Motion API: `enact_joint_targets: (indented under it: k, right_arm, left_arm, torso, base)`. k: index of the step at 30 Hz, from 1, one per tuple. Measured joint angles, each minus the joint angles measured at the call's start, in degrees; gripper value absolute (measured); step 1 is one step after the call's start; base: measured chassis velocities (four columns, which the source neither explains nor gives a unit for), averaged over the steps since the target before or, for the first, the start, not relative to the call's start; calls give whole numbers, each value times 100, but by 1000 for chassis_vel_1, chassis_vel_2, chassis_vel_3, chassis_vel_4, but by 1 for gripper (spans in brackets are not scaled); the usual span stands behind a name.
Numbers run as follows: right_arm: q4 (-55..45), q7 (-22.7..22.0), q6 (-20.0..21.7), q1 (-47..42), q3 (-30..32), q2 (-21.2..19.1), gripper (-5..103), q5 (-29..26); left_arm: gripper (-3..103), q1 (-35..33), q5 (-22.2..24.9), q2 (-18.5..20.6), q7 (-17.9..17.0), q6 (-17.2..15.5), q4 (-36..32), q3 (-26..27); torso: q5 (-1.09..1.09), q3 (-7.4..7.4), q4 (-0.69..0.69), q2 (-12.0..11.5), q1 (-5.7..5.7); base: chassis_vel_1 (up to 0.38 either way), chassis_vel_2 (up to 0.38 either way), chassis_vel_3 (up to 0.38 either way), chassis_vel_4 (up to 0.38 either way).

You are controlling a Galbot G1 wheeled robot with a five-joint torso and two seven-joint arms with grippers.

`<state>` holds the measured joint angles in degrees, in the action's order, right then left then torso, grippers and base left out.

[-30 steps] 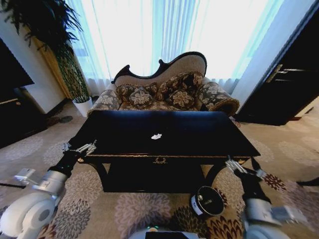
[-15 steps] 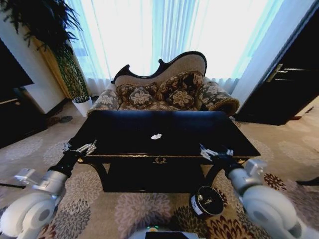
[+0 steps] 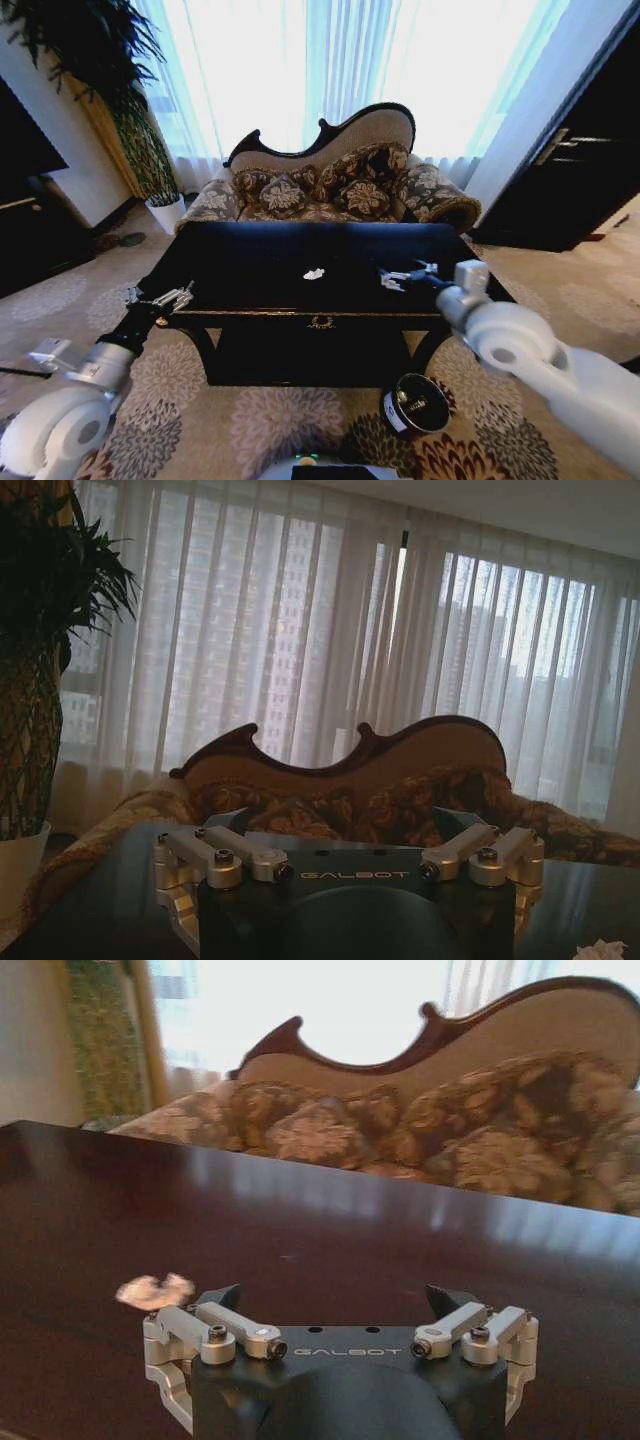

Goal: Move to the front of the table and place the trash on the table into the trash bin.

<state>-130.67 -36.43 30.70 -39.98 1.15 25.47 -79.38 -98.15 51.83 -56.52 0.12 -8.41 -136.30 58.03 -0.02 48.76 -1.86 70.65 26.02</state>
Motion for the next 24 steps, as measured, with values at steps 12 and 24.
enact_joint_targets:
  k: [12,24]
  right_arm:
    - [806,-667,127,2515,-2593,1024,100,-420]
    - [1450,-1053,145,3161,-3560,2041,100,-580]
  left_arm:
    - [100,0,0,0,2,0,0,0]
    - [100,0,0,0,0,0,0,0]
  torso:
    - [-1,0,0,0,-1]
    - [0,-1,0,0,0]
  base:
    - [0,0,0,0]
    - [0,0,0,0]
